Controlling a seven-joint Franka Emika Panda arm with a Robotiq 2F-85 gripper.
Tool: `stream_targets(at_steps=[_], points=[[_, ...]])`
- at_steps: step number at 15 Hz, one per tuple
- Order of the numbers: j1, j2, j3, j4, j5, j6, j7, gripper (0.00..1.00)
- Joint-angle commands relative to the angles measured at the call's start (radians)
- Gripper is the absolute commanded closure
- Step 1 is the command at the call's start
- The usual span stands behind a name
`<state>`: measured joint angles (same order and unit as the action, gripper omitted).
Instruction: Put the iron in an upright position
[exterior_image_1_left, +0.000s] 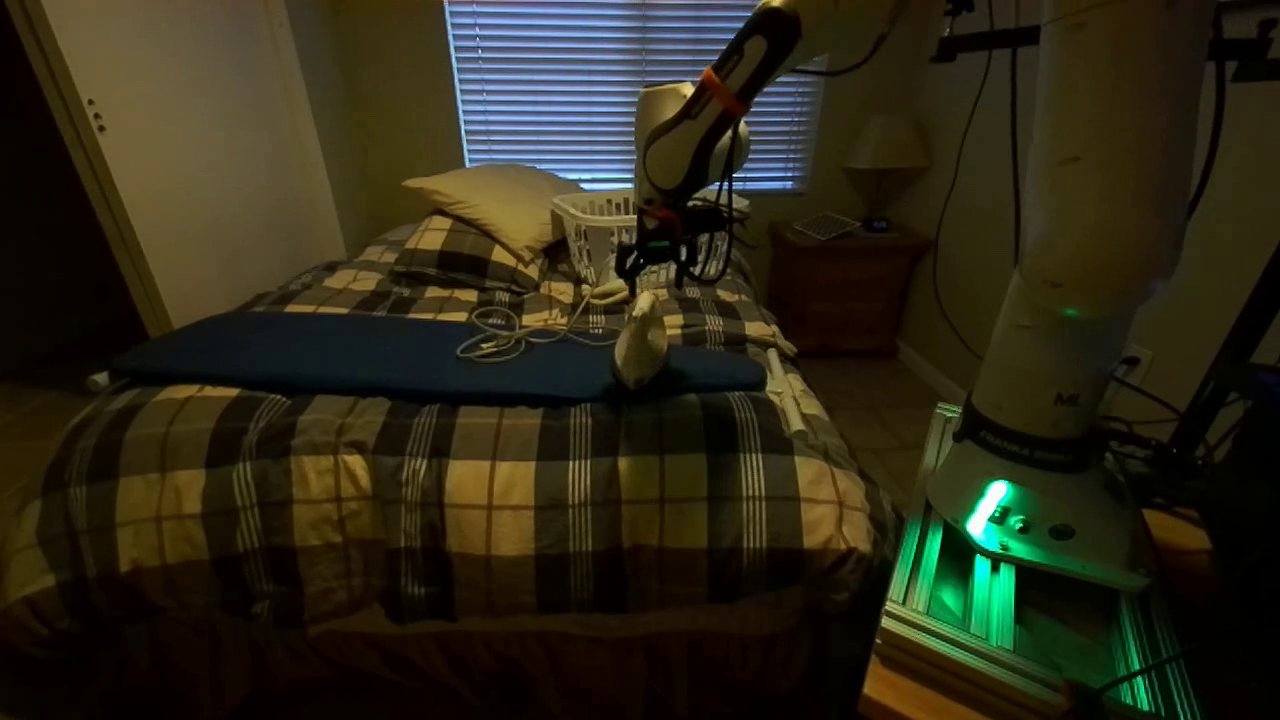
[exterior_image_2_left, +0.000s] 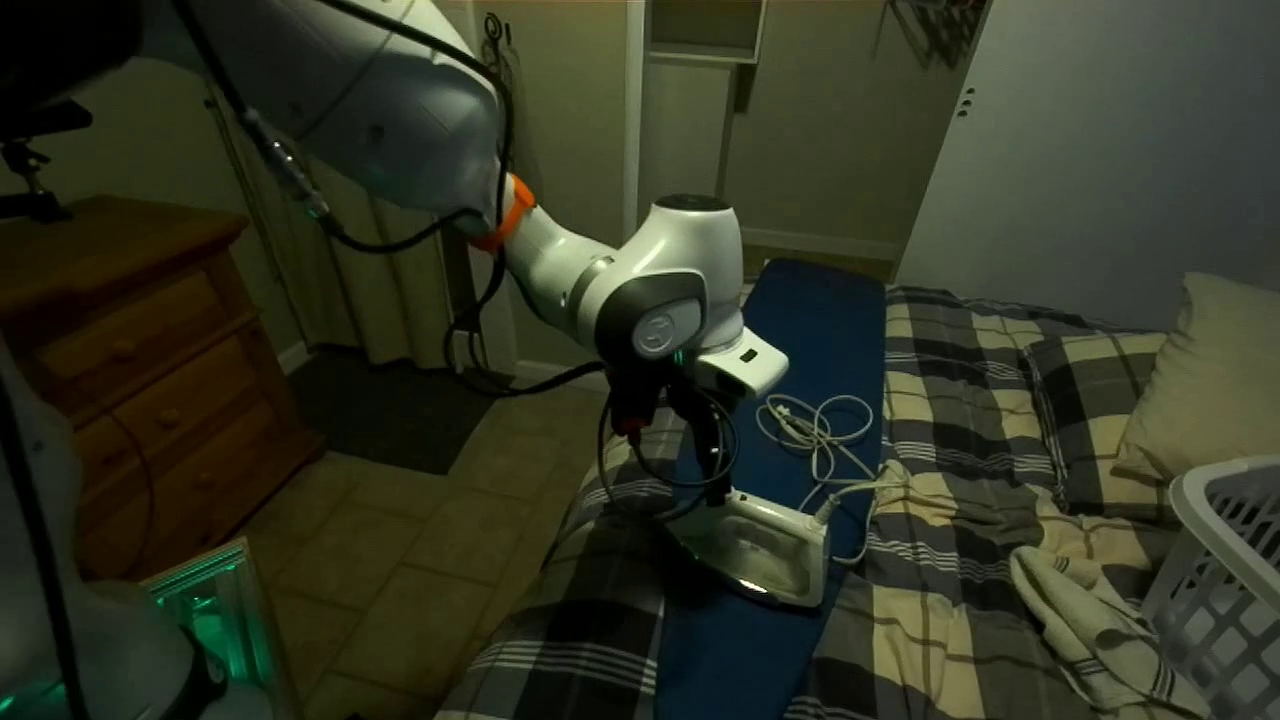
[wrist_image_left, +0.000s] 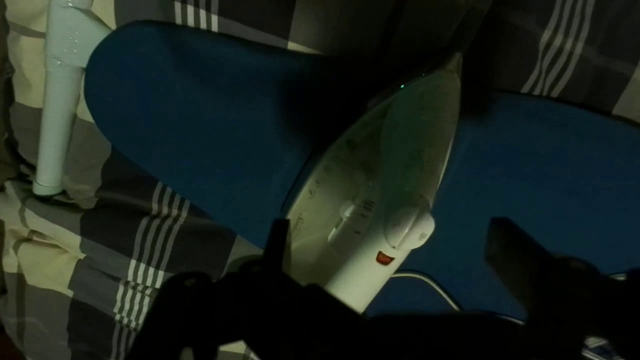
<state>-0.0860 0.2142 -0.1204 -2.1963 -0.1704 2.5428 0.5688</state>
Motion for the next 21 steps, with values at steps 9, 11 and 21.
stream_targets(at_steps=[9,11,21], points=[[0.055,0.264,-0.075,0.256,0.047,-0.050,0.010,0.08],[0.056,0.279,-0.076,0.275,0.066,-0.073,0.011,0.16],[0.060,0.310,-0.052,0.299,0.172,-0.179,0.014,0.09]])
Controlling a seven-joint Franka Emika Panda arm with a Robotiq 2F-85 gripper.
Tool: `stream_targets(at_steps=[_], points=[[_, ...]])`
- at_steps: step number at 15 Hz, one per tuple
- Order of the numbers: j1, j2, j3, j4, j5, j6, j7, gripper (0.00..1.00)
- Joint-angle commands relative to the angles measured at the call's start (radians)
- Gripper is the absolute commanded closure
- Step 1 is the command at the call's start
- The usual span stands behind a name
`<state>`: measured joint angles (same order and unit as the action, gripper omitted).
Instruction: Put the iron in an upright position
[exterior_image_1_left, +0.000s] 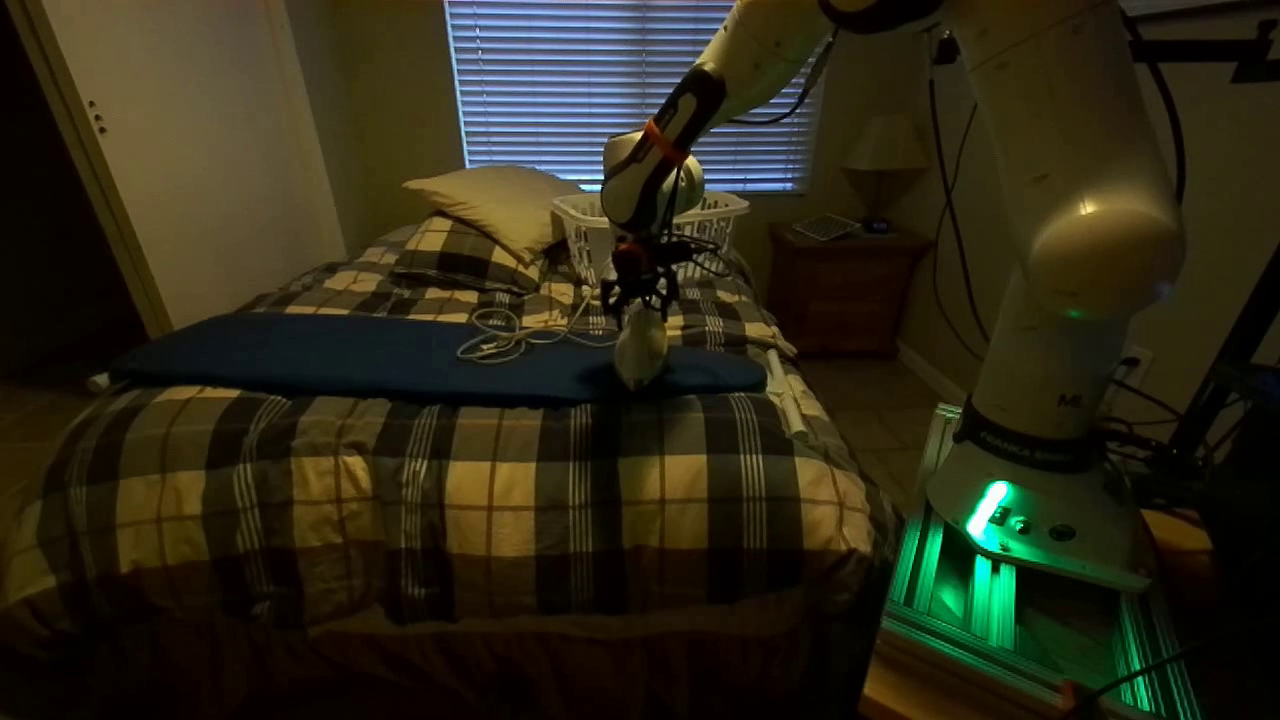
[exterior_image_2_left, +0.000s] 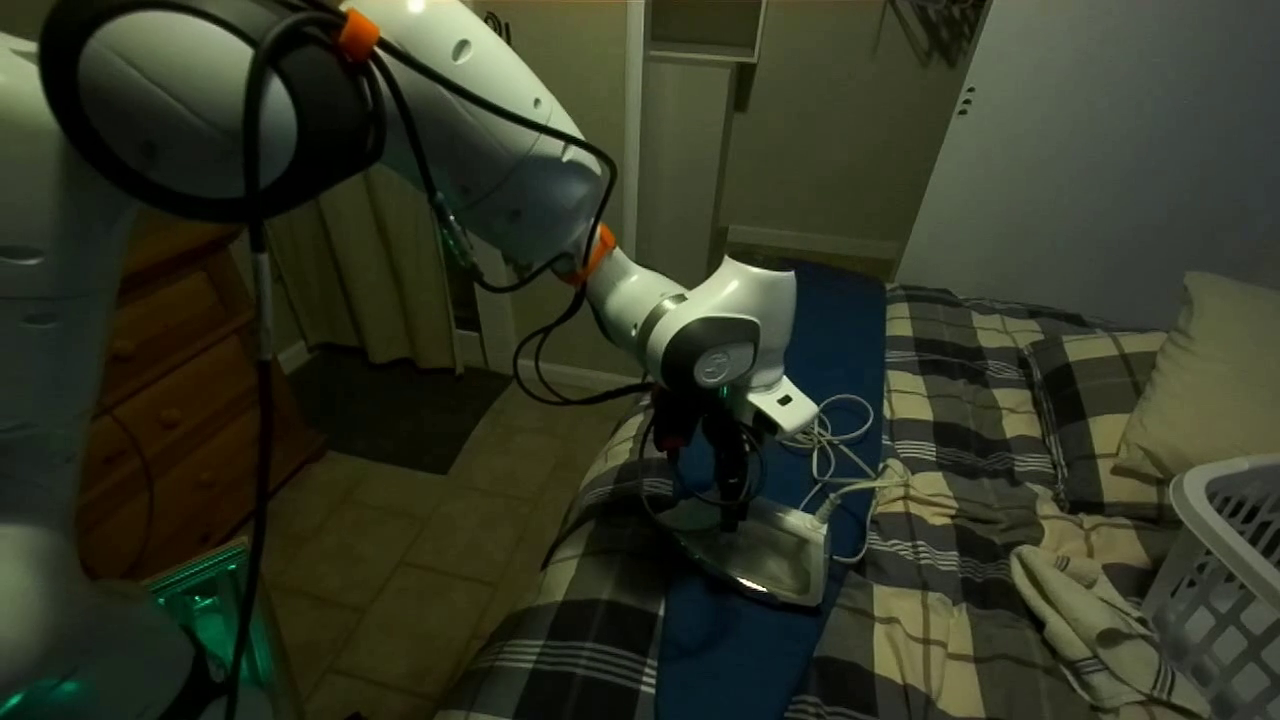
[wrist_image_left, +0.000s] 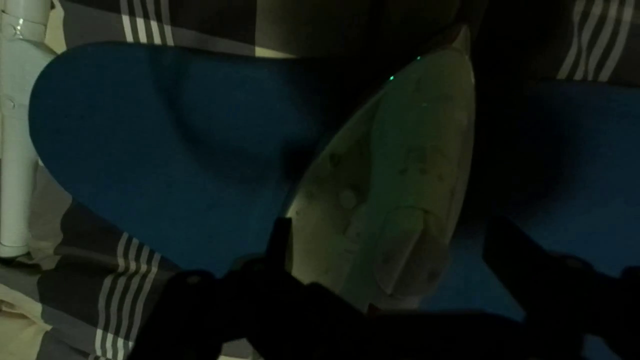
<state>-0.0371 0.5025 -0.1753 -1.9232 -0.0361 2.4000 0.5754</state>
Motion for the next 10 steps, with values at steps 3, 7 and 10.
stream_targets(at_steps=[3,7,10], points=[[0.021,0.029,0.006,0.024,0.043,-0.050,0.013,0.22],[0.032,0.041,0.002,0.027,0.036,-0.060,0.022,0.35],[0.034,0.046,0.004,0.029,0.039,-0.065,0.021,0.50]])
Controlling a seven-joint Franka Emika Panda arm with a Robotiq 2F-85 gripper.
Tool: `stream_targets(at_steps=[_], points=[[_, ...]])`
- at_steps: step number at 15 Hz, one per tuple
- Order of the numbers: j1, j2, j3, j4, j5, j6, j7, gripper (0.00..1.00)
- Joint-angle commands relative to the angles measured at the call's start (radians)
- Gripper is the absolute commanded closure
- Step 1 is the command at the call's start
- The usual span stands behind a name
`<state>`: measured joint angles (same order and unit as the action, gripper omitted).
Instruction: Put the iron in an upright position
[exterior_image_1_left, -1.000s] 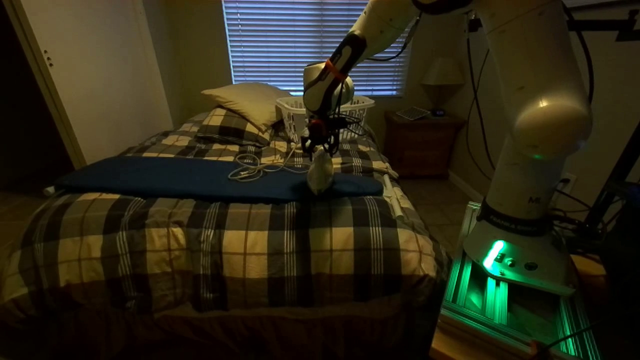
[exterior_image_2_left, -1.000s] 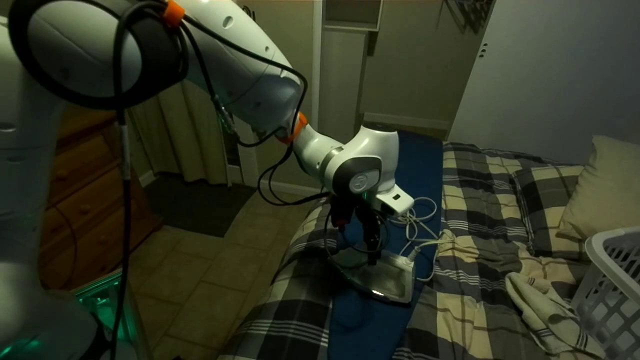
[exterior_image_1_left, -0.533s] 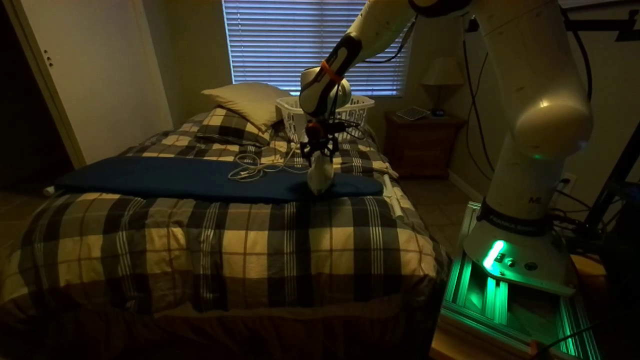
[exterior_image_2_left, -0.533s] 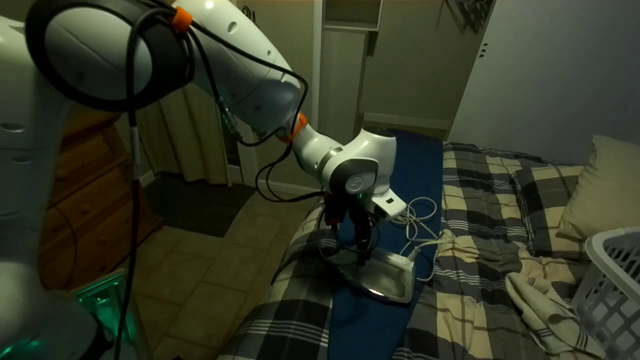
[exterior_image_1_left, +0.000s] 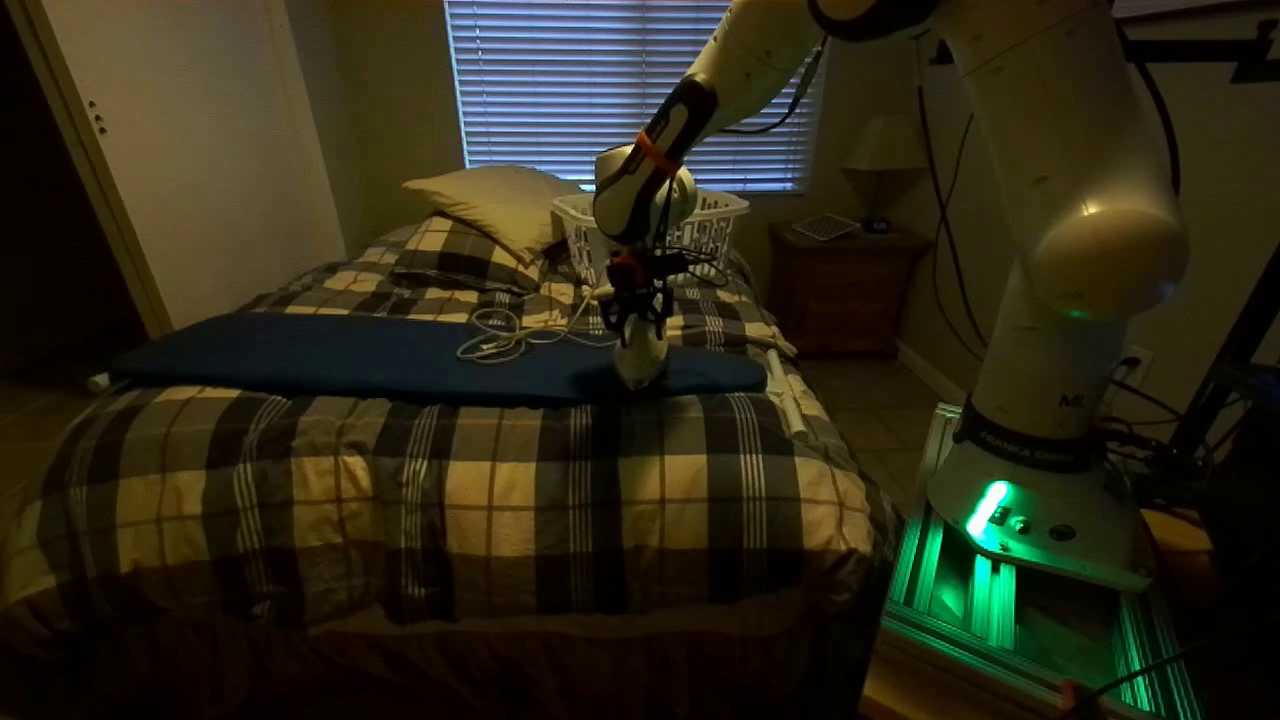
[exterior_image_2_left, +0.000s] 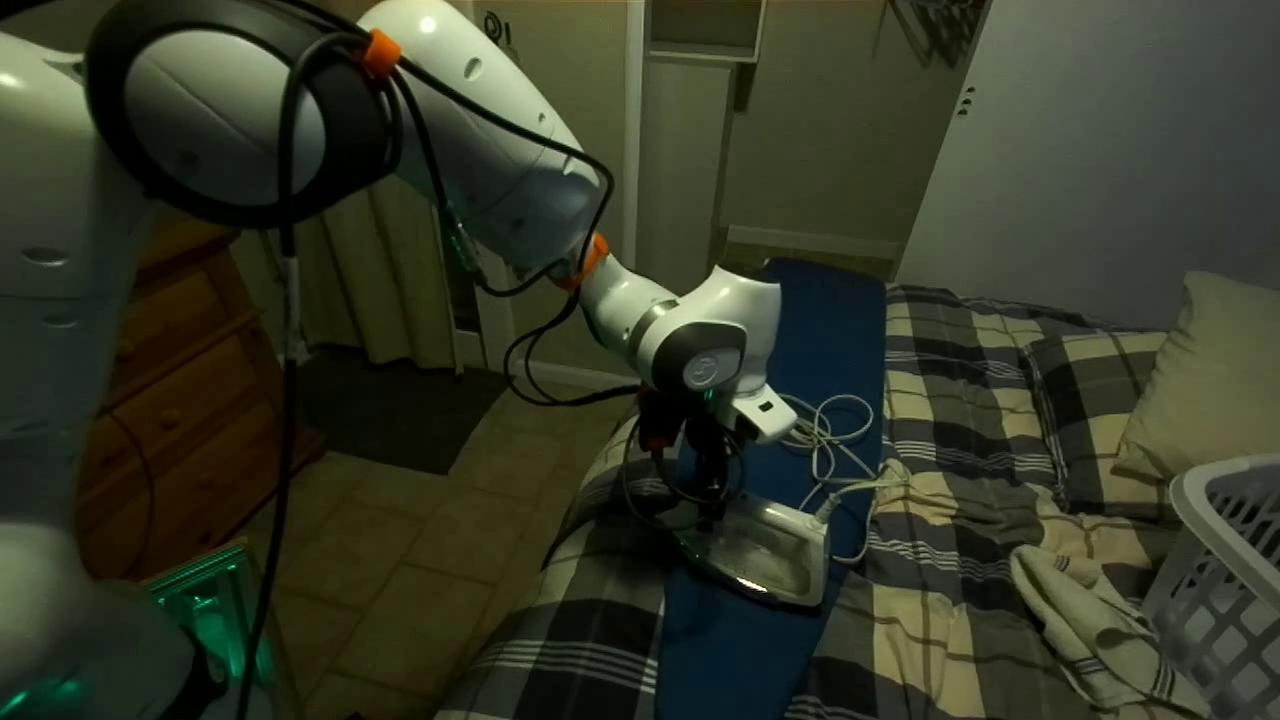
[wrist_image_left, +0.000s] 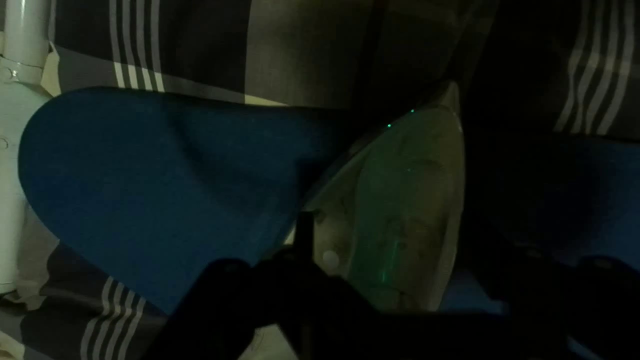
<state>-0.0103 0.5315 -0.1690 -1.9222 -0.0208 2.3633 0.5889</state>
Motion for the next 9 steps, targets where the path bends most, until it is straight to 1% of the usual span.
stream_targets(at_steps=[1,2,4,7,9], points=[[0.007,0.019,-0.001,0.031,0.024,-0.033,0.006,0.57],[0.009,0.019,-0.002,0.032,0.022,-0.034,0.007,0.65],[0.012,0.019,-0.005,0.036,0.016,-0.041,0.009,0.77],[0.004,0.019,-0.001,0.046,0.022,-0.055,-0.003,0.78],[-0.015,0.007,0.013,0.047,0.049,-0.072,-0.030,0.78]])
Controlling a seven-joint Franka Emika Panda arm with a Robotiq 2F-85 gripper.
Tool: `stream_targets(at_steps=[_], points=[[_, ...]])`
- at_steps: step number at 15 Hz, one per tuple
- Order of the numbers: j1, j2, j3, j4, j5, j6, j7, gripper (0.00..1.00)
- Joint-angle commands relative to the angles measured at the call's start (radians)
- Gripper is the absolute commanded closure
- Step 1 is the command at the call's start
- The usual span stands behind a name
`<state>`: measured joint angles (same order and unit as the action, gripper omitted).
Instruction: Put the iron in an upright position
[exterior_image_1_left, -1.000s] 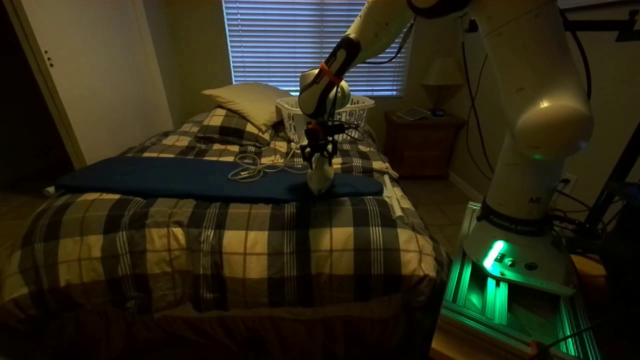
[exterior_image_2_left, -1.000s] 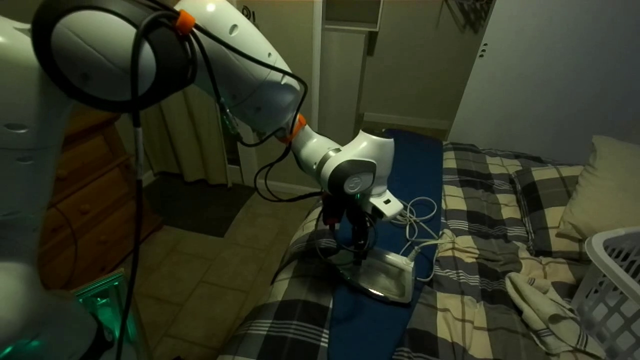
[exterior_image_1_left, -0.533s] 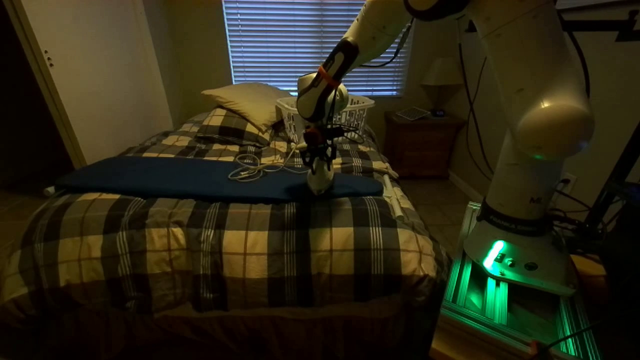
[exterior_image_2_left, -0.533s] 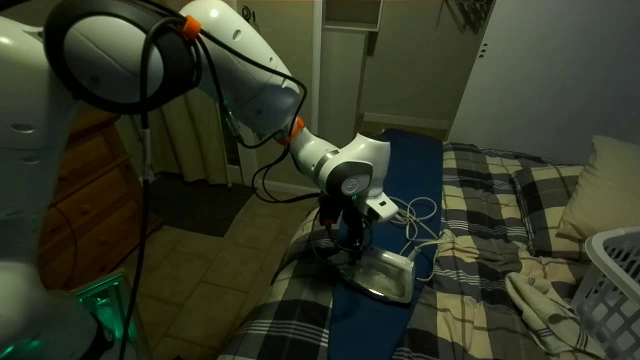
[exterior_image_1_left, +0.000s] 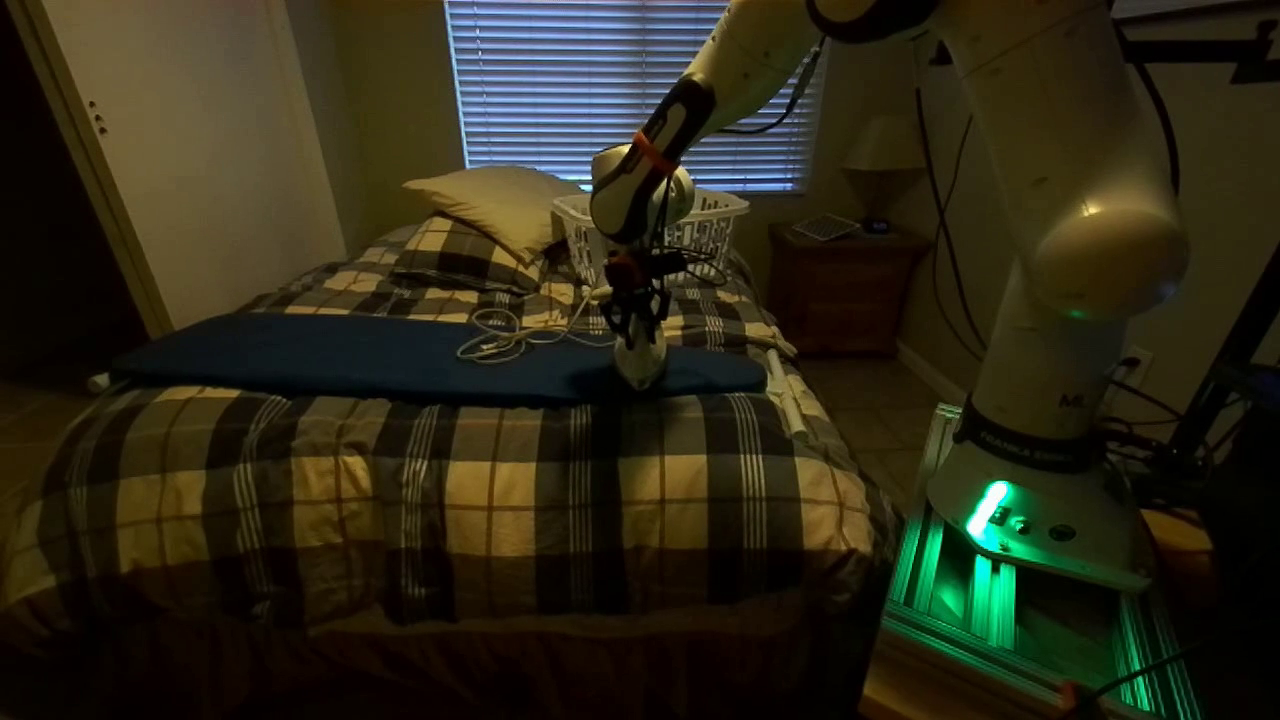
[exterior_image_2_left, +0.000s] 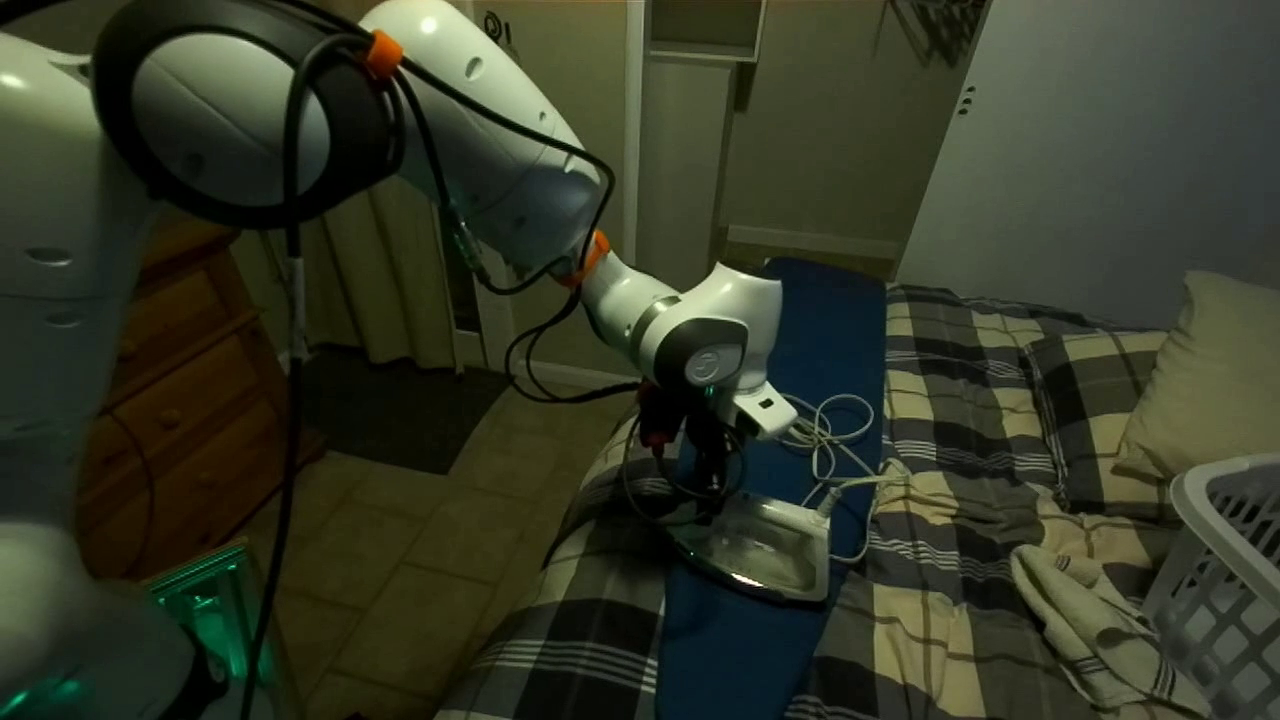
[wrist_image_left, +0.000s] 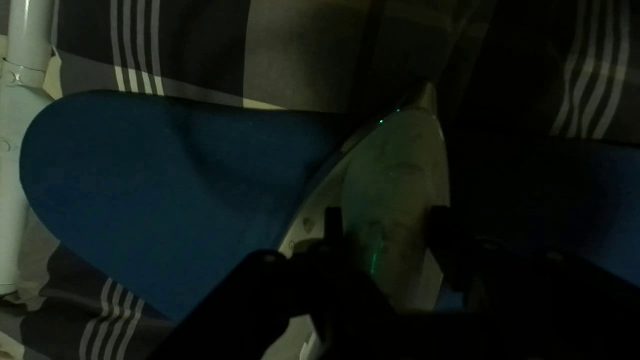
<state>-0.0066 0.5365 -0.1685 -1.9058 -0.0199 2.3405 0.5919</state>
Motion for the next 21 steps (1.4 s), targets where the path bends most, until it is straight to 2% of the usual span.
stream_targets(at_steps=[1,6,9,10,11,15,21], points=[[-0.030,-0.015,0.022,0.021,0.066,-0.070,-0.058,0.78],[-0.096,-0.083,0.050,0.010,0.217,-0.171,-0.186,0.78],[-0.097,-0.112,0.029,0.003,0.194,-0.179,-0.213,0.78],[-0.096,-0.112,0.031,0.001,0.186,-0.163,-0.230,0.28],[-0.091,-0.111,0.029,-0.005,0.172,-0.141,-0.240,0.26],[-0.071,-0.081,0.032,-0.010,0.134,-0.104,-0.276,0.01],[-0.013,-0.024,-0.008,-0.014,-0.070,-0.029,-0.258,0.00]])
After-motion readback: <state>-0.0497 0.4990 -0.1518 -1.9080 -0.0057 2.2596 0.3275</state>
